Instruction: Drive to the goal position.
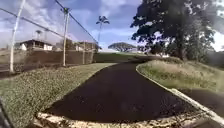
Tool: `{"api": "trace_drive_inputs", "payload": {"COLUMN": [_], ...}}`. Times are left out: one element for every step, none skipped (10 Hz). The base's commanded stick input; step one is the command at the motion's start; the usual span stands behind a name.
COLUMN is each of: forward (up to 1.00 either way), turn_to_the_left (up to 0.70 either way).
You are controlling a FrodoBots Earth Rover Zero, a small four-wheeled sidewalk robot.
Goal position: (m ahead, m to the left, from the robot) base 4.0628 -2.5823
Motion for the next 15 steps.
{"api": "trace_drive_inputs", "payload": {"forward": [0.70,0.70,0.70,0.70,0.70,0.70,0.70,0.70,0.70,0.70,0.70,0.70,0.70,0.70,0.70], "turn_to_the_left": [0.00,0.00,0.00,0.00,0.00,0.00,0.00,0.00,0.00,0.00,0.00,0.00,0.00,0.00,0.00]}}
